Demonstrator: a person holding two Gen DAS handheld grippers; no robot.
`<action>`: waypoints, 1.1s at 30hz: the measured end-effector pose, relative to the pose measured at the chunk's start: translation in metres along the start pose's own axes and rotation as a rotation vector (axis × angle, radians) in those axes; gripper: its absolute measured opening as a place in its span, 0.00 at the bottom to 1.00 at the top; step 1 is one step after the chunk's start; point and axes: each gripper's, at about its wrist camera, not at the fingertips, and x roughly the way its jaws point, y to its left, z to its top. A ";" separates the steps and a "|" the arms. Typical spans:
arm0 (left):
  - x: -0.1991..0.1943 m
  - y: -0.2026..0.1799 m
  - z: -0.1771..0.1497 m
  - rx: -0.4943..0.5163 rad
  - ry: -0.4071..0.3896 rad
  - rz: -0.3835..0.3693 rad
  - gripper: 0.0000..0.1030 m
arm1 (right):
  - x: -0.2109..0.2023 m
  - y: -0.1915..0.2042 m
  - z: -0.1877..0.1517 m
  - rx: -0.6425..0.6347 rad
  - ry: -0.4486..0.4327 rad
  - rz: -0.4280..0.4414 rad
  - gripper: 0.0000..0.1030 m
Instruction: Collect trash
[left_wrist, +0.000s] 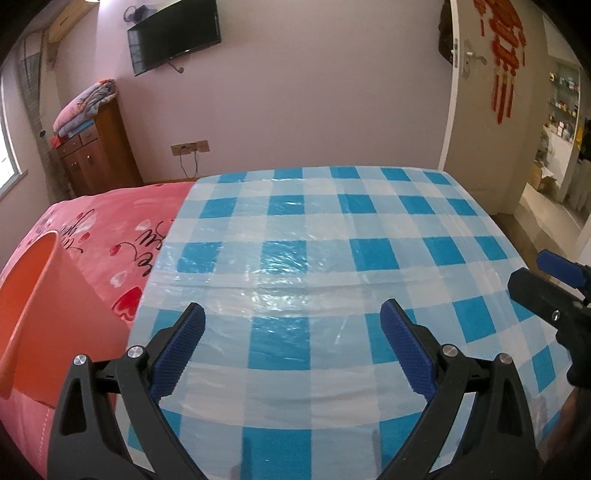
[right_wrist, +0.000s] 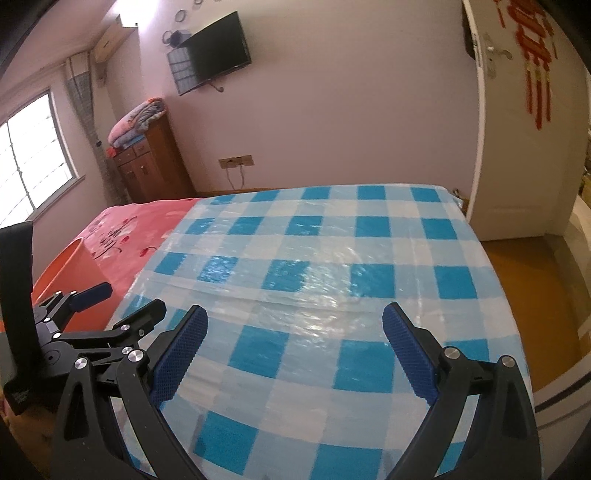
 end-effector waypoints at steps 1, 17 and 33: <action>0.002 -0.003 -0.001 0.002 0.006 -0.005 0.93 | 0.000 -0.003 -0.002 0.005 0.001 -0.005 0.92; 0.029 -0.048 -0.017 0.054 0.070 -0.058 0.93 | 0.010 -0.042 -0.027 0.033 0.021 -0.091 0.92; 0.041 -0.076 -0.023 0.085 0.073 -0.084 0.93 | 0.011 -0.068 -0.041 0.048 0.020 -0.147 0.92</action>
